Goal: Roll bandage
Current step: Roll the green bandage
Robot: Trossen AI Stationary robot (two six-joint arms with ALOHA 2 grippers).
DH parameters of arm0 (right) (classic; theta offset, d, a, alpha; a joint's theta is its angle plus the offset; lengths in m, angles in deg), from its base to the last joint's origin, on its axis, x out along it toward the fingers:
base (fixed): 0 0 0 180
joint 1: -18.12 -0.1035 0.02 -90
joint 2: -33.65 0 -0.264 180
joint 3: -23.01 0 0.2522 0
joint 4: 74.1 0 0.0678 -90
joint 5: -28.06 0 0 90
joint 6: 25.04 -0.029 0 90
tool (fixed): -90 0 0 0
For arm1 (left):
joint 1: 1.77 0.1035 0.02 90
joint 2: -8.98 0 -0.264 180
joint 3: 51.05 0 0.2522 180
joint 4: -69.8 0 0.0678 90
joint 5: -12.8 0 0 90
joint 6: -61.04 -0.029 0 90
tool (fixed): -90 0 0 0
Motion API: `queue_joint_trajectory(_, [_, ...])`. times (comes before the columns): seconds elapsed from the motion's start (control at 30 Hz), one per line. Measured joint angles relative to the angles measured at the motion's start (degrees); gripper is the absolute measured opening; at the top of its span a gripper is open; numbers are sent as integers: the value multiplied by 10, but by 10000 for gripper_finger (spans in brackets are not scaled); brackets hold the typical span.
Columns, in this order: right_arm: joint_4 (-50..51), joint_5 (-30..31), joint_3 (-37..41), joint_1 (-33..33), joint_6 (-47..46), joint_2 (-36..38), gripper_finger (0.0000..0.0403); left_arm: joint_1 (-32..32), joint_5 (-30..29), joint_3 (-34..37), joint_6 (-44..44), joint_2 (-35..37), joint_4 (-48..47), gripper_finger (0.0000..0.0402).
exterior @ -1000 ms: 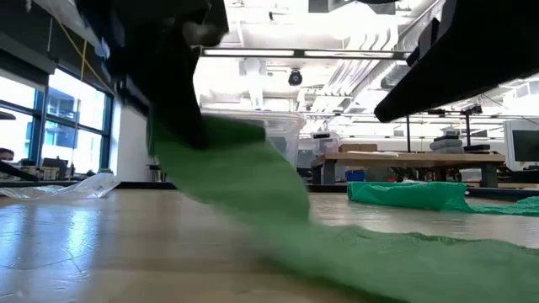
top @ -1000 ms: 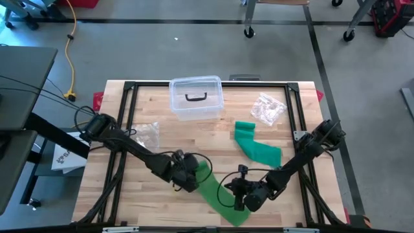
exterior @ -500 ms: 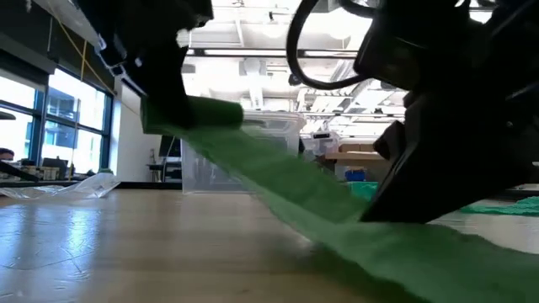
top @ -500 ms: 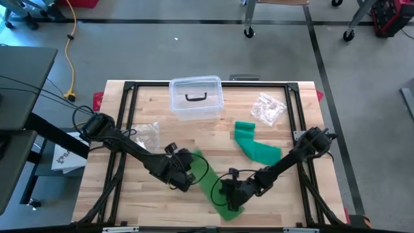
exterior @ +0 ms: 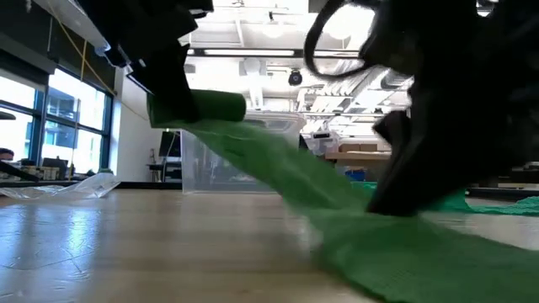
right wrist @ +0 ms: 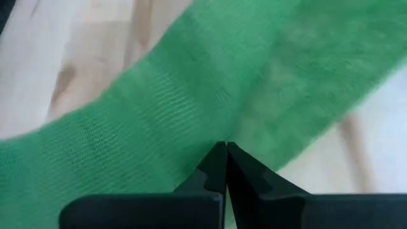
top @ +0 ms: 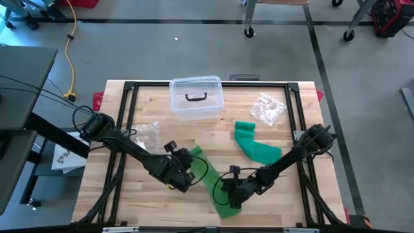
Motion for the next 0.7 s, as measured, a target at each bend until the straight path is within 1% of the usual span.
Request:
queue_joint_trajectory(0.13, [55, 35, -2, 5, 24, 61, 0, 11, -5, 8, -51, 0, 20, 85])
queue_joint_trajectory(0.23, [103, 49, -2, 16, 29, 95, 0, 25, -6, 31, -73, 0, 26, 85])
queue_joint_trajectory(0.3, [116, 53, -2, 23, 27, 112, 0, 35, -7, 54, -81, 0, 45, 85])
queue_joint_trajectory(0.5, [109, 51, -2, 62, 62, 114, 0, 67, -11, 117, -93, -1, 109, 90])
queue_joint_trajectory(0.6, [110, 50, -2, 101, 98, 112, 0, 80, 0, 138, -101, -1, 152, 102])
queue_joint_trajectory(0.7, [107, 28, -2, 152, 147, 112, 0, 89, 26, 149, -117, -3, 181, 121])
